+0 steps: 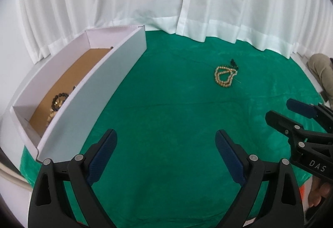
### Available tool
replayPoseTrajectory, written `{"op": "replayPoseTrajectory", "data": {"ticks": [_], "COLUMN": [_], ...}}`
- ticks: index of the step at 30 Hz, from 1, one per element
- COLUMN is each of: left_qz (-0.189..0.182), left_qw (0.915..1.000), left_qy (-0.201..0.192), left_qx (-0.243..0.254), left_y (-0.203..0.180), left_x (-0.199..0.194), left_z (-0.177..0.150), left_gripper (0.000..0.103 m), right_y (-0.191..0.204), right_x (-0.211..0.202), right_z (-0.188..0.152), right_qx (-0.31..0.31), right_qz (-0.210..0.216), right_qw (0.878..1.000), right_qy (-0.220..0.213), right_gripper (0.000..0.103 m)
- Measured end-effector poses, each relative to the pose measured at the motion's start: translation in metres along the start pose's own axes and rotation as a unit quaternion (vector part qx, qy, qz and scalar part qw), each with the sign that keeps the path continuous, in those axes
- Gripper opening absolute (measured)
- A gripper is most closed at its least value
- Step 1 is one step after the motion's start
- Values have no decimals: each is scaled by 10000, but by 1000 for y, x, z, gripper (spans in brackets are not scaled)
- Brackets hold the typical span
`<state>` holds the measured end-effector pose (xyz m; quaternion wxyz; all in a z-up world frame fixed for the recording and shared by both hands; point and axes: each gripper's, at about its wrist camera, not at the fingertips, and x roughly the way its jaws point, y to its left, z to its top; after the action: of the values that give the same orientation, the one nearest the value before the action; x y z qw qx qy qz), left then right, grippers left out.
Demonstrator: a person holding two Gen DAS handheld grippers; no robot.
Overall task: Organize jewelry
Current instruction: 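Move both open tools back toward the gold bead necklace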
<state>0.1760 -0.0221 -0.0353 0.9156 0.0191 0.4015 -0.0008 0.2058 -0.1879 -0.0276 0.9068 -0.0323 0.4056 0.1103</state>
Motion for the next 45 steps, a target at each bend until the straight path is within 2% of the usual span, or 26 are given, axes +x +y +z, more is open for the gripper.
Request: {"op": "replayPoseTrajectory", "data": {"ticks": [23, 28, 32, 35, 40, 45], "left_qz": [19, 5, -97, -268, -846, -1122], "left_qw": [10000, 10000, 9995, 9984, 9926, 9863], "left_qy": [5, 98, 287, 405, 557, 750], "left_qx": [-10, 12, 58, 272, 664, 952], "left_y": [0, 0, -4, -17, -54, -109], "left_x": [3, 8, 20, 31, 60, 115], "left_z": [-1, -5, -6, 4, 40, 85], "left_gripper": [96, 96, 96, 96, 96, 96], "right_y": [2, -5, -26, -47, -78, -95], "right_x": [1, 3, 6, 10, 10, 8], "right_z": [-4, -10, -21, -31, -42, -47], "right_qx": [5, 120, 340, 532, 818, 940], "right_qz": [28, 90, 1, -158, -282, -264], "right_qw": [10000, 9998, 9991, 9978, 9954, 9944], "right_qy": [76, 158, 238, 352, 414, 401], "right_gripper": [70, 70, 70, 70, 70, 70]}}
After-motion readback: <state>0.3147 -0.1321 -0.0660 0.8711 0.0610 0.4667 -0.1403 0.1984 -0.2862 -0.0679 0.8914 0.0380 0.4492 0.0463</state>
